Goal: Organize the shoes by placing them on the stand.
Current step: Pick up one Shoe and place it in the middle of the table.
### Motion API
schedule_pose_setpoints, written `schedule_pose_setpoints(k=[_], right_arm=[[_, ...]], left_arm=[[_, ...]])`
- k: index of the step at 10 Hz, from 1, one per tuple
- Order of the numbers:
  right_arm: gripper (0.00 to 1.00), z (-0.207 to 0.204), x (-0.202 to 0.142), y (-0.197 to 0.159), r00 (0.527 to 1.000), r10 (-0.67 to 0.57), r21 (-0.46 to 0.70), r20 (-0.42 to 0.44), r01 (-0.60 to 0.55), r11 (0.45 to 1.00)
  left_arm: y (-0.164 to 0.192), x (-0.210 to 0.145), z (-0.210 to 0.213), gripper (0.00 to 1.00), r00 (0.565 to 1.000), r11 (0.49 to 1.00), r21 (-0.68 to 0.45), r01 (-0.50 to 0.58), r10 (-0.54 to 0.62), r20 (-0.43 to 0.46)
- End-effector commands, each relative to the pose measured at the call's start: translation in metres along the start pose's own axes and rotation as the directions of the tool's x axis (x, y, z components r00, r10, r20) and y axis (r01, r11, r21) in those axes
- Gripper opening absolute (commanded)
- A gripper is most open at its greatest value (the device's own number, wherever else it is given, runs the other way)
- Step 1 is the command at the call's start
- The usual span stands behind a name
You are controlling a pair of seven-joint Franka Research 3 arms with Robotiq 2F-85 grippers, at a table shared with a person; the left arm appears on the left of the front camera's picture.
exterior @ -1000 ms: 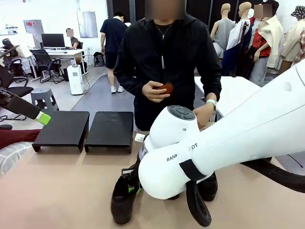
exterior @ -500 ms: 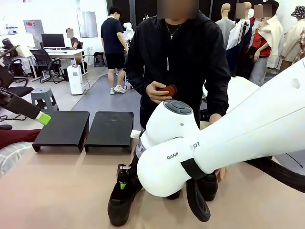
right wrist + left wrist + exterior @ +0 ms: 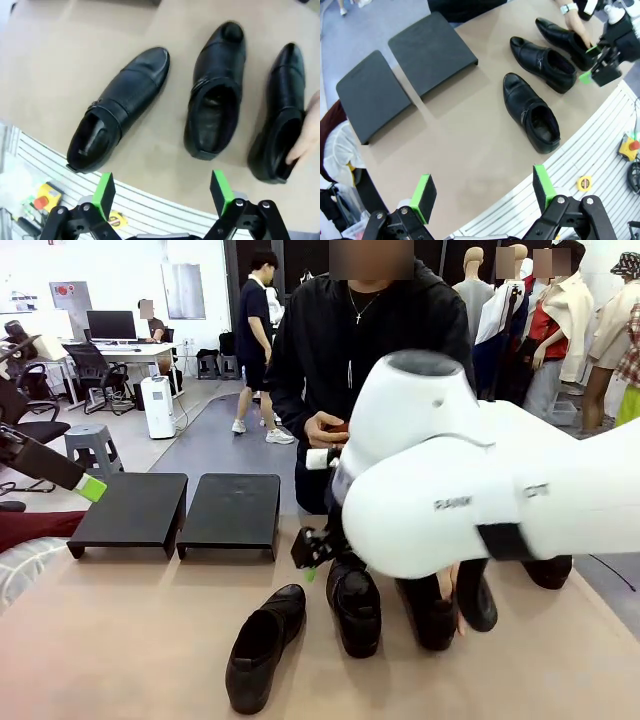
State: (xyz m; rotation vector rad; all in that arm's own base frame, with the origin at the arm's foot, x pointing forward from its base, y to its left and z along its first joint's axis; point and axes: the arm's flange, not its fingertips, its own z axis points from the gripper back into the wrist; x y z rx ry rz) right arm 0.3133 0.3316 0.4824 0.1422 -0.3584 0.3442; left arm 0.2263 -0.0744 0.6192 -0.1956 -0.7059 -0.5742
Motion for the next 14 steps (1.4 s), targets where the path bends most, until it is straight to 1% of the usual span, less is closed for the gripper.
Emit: schedule_pose_setpoints(k=[1, 3, 4, 6, 7, 8, 9, 11, 13, 14], right_arm=[[1.0, -0.008, -0.018, 0.019, 0.994, 0.104, 0.071, -0.02, -0.103, 0.992], [1.0, -0.02, -0.046, 0.065, 0.965, 0.25, 0.117, -0.082, -0.24, 0.964], [1.0, -0.021, -0.06, 0.072, 0.945, 0.31, 0.104, -0.101, -0.3, 0.948], [1.0, -0.008, -0.073, 0.054, 0.94, 0.313, 0.066, -0.137, -0.306, 0.95], [1.0, -0.003, -0.085, 0.049, 0.901, 0.374, 0.112, -0.219, -0.357, 0.927], [1.0, 0.0, -0.1, 0.049, 0.859, 0.439, 0.133, -0.263, -0.419, 0.898], [1.0, 0.003, -0.108, 0.05, 0.856, 0.455, 0.124, -0.245, -0.438, 0.89], [1.0, 0.008, -0.1, 0.047, 0.884, 0.406, 0.146, -0.233, -0.38, 0.913], [1.0, 0.014, -0.098, 0.044, 0.9, 0.373, 0.163, -0.225, -0.342, 0.925], [1.0, 0.022, -0.093, 0.033, 0.907, 0.355, 0.183, -0.225, -0.318, 0.93]], left_arm=[[0.0, -0.002, -0.001, 1.0, 1.0, 1.0, -0.014, -0.003, 0.003, 0.005], [0.0, -0.002, -0.001, 1.0, 1.0, 1.0, -0.014, -0.003, 0.003, 0.005], [0.0, -0.002, -0.001, 1.0, 1.0, 1.0, -0.014, -0.003, 0.003, 0.005], [0.0, -0.002, -0.001, 1.0, 1.0, 1.0, -0.014, -0.003, 0.003, 0.005], [0.0, -0.002, -0.001, 1.0, 1.0, 1.0, -0.014, -0.003, 0.003, 0.005], [0.0, -0.002, -0.001, 1.0, 1.0, 1.0, -0.014, -0.003, 0.003, 0.005], [0.0, -0.002, -0.001, 1.0, 1.0, 1.0, -0.014, -0.003, 0.003, 0.005], [0.0, -0.002, -0.001, 1.0, 1.0, 1.0, -0.014, -0.003, 0.003, 0.005], [0.0, -0.002, -0.001, 1.0, 1.0, 1.0, -0.014, -0.003, 0.003, 0.005], [0.0, -0.002, -0.001, 1.0, 1.0, 1.0, -0.014, -0.003, 0.003, 0.005]])
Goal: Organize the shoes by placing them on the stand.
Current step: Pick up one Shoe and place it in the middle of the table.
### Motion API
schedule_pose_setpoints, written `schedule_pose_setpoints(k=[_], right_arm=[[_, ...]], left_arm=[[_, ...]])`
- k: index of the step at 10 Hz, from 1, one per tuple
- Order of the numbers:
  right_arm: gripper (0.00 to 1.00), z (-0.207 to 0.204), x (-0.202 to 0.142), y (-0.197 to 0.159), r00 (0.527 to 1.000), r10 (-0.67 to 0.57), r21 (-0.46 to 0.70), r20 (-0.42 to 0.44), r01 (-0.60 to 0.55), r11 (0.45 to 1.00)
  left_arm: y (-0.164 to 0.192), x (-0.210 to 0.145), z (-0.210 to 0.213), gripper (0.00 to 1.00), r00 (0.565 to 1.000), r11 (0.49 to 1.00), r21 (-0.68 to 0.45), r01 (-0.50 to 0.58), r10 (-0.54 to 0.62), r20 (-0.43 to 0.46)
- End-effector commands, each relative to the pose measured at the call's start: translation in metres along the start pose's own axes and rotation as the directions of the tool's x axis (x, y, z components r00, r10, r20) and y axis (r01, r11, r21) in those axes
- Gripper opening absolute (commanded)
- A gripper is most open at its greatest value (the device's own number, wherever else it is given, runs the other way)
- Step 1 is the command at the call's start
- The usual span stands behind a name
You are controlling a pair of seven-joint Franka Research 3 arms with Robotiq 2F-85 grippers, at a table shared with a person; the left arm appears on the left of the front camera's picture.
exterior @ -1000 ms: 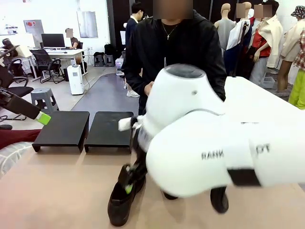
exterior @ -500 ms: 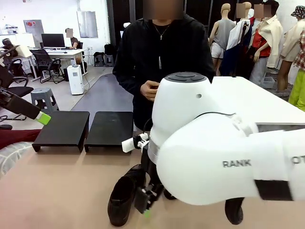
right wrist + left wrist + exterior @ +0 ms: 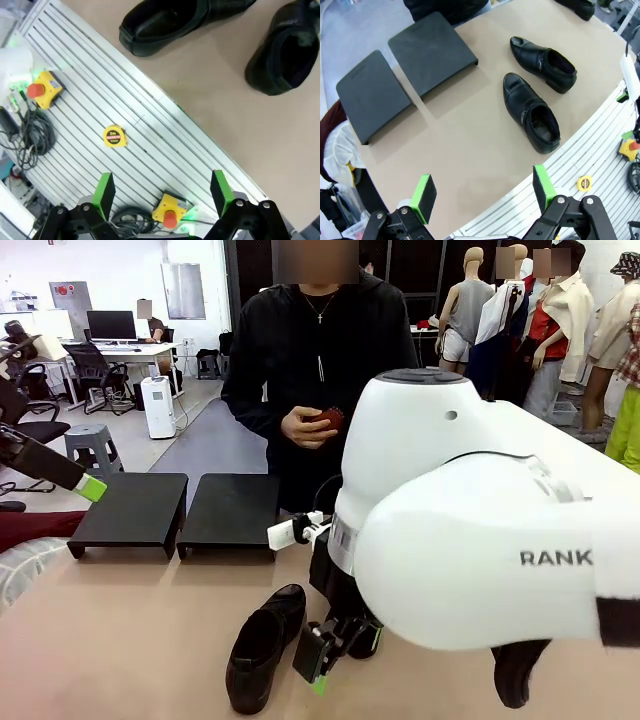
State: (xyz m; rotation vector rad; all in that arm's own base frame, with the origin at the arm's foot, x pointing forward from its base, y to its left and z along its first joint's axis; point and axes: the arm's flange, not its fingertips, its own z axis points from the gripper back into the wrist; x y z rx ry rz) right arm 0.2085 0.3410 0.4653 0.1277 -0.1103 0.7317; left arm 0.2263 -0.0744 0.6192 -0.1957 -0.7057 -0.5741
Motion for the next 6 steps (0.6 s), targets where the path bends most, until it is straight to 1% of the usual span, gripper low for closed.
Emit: schedule_pose_setpoints(k=[1, 2, 3, 4, 5, 6], right_arm=[[1.0, 0.028, -0.007, -0.038, 0.997, -0.079, 0.047, 0.02, 0.078, 0.996], [1.0, 0.059, -0.016, -0.081, 0.98, -0.194, 0.07, 0.039, 0.191, 0.979], [1.0, 0.093, -0.032, -0.132, 0.946, -0.323, 0.102, 0.023, 0.319, 0.942], [1.0, 0.13, -0.056, -0.192, 0.883, -0.47, 0.191, -0.001, 0.461, 0.866], [1.0, 0.157, -0.079, -0.242, 0.835, -0.547, 0.328, -0.055, 0.533, 0.78], [1.0, 0.177, -0.103, -0.293, 0.785, -0.61, 0.438, -0.112, 0.589, 0.679]], left_arm=[[0.0, -0.002, -0.001, 1.0, 1.0, 1.0, -0.014, -0.003, 0.003, 0.005], [0.0, -0.002, -0.001, 1.0, 1.0, 1.0, -0.014, -0.003, 0.003, 0.005], [0.0, -0.002, -0.001, 1.0, 1.0, 1.0, -0.014, -0.003, 0.003, 0.005], [0.0, -0.002, -0.001, 1.0, 1.0, 1.0, -0.014, -0.003, 0.003, 0.005], [0.0, -0.002, -0.001, 1.0, 1.0, 1.0, -0.014, -0.003, 0.003, 0.005], [0.0, -0.002, -0.001, 1.0, 1.0, 1.0, -0.014, -0.003, 0.003, 0.005]])
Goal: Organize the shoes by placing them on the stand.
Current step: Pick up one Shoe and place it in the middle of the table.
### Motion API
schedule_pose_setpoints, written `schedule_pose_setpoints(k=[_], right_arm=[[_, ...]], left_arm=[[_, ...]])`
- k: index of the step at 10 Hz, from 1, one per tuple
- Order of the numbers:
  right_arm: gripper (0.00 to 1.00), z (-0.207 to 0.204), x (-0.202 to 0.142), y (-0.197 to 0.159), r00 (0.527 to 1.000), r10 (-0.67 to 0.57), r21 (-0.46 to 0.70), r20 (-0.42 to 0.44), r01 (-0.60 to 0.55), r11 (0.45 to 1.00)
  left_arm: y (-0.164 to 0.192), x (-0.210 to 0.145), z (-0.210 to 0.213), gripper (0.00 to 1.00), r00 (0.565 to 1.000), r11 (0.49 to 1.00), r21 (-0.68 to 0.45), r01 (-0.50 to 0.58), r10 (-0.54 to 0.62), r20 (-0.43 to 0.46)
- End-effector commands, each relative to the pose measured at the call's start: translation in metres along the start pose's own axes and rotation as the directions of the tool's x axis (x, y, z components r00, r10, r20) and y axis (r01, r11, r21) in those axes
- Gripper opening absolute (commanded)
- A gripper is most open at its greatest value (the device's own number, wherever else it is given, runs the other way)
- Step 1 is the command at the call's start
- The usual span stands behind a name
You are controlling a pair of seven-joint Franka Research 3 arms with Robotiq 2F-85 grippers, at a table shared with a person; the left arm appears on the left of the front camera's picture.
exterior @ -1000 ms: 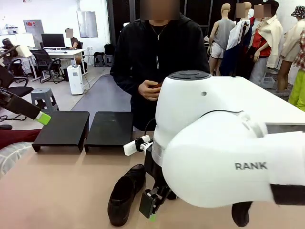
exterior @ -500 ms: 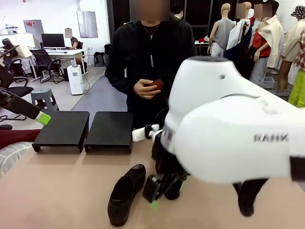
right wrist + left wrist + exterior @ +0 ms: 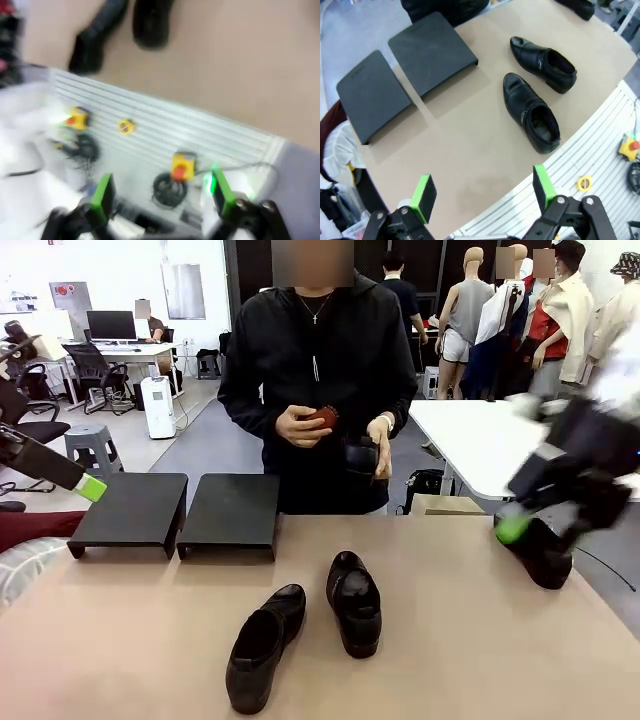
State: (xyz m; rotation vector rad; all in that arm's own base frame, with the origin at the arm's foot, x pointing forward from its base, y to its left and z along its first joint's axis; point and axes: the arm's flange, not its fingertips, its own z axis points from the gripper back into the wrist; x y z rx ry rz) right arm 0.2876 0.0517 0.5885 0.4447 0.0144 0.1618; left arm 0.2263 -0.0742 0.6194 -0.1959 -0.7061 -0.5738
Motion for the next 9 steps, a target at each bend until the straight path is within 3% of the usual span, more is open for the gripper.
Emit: schedule_pose_setpoints(k=[1, 2, 3, 4, 5, 6, 7, 9], right_arm=[[1.0, 0.05, 0.027, -0.063, 0.986, -0.164, 0.282, -0.022, 0.163, 0.945], [1.0, 0.075, 0.018, -0.114, 0.974, -0.226, 0.42, 0.004, 0.204, 0.884], [1.0, 0.089, 0.008, -0.158, 0.974, -0.223, 0.542, 0.046, 0.163, 0.825], [1.0, 0.092, -0.002, -0.192, 0.974, -0.21, 0.616, 0.09, 0.111, 0.78], [1.0, 0.086, -0.01, -0.213, 0.97, -0.191, 0.621, 0.147, 0.06, 0.782], [1.0, 0.078, -0.011, -0.225, 0.96, -0.223, 0.603, 0.168, 0.079, 0.794], [1.0, 0.095, -0.017, -0.213, 0.958, -0.267, 0.591, 0.108, 0.154, 0.792], [1.0, 0.095, -0.017, -0.213, 0.958, -0.267, 0.591, 0.108, 0.154, 0.792]], left_arm=[[0.0, -0.002, -0.001, 1.0, 1.0, 1.0, -0.014, -0.003, 0.003, 0.004], [0.0, -0.002, -0.001, 1.0, 1.0, 1.0, -0.014, -0.003, 0.003, 0.004], [0.0, -0.002, -0.001, 1.0, 1.0, 1.0, -0.014, -0.003, 0.003, 0.004], [0.0, -0.002, -0.001, 1.0, 1.0, 1.0, -0.014, -0.003, 0.003, 0.004], [0.0, -0.002, -0.001, 1.0, 1.0, 1.0, -0.014, -0.003, 0.003, 0.004], [0.0, -0.002, -0.001, 1.0, 1.0, 1.0, -0.014, -0.003, 0.003, 0.004], [0.0, -0.002, -0.001, 1.0, 1.0, 1.0, -0.014, -0.003, 0.003, 0.004], [0.0, -0.002, -0.001, 1.0, 1.0, 1.0, -0.014, -0.003, 0.003, 0.004]])
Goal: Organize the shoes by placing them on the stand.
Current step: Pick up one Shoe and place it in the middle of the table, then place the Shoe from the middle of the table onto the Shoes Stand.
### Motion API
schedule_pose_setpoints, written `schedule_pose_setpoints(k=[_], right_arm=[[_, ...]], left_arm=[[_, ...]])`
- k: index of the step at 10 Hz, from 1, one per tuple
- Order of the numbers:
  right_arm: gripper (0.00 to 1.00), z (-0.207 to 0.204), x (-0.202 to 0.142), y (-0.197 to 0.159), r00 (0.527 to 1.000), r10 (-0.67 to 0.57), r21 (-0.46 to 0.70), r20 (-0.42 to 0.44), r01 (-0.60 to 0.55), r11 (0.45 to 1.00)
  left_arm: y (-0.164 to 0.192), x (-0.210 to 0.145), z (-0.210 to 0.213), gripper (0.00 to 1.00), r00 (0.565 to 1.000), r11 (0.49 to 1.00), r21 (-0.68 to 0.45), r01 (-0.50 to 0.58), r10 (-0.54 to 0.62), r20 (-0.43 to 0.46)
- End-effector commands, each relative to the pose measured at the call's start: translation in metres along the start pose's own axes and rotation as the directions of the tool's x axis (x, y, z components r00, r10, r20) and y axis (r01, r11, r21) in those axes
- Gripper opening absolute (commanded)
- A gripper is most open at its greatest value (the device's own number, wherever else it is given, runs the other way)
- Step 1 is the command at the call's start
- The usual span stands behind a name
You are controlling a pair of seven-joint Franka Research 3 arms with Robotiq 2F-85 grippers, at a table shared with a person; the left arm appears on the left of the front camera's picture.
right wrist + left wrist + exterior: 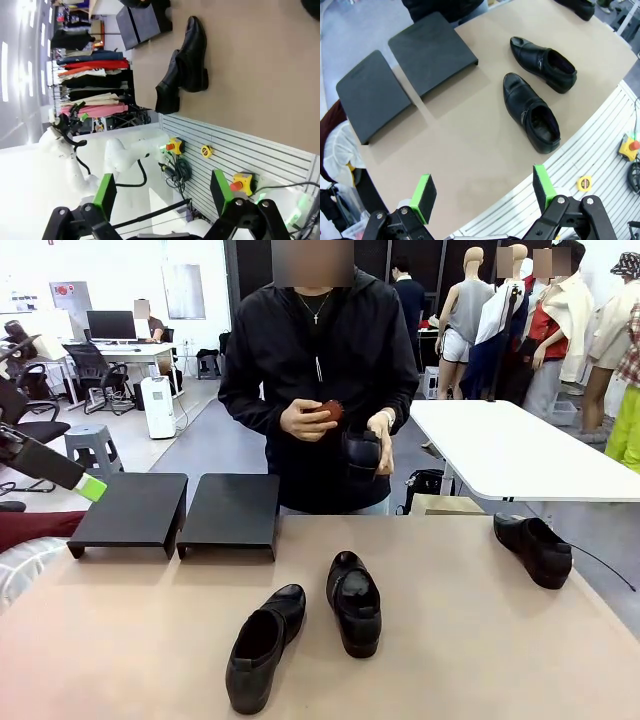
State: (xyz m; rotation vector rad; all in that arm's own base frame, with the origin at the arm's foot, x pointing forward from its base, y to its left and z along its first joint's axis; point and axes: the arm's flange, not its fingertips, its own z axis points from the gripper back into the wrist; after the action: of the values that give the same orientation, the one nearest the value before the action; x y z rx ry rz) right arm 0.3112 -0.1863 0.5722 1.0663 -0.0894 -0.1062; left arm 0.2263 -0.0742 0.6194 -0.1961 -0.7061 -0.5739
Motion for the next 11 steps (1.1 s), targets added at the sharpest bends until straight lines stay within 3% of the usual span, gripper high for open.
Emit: schedule_pose_setpoints(k=[1, 10, 11], right_arm=[[1.0, 0.001, -0.003, 0.011, 1.0, -0.017, 0.0, -0.007, 0.017, 1.0], [1.0, 0.001, -0.003, 0.011, 1.0, -0.017, 0.0, -0.007, 0.017, 1.0], [1.0, 0.001, -0.003, 0.011, 1.0, -0.017, 0.0, -0.007, 0.017, 1.0]], left_arm=[[0.0, -0.002, -0.001, 1.0, 1.0, 1.0, -0.014, -0.003, 0.003, 0.004], [0.0, 0.0, 0.0, 1.0, 1.0, 1.0, 0.0, 0.0, 0.0, 0.0], [-0.039, 0.038, -0.019, 1.0, 0.997, 0.998, -0.028, 0.05, -0.051, -0.058]])
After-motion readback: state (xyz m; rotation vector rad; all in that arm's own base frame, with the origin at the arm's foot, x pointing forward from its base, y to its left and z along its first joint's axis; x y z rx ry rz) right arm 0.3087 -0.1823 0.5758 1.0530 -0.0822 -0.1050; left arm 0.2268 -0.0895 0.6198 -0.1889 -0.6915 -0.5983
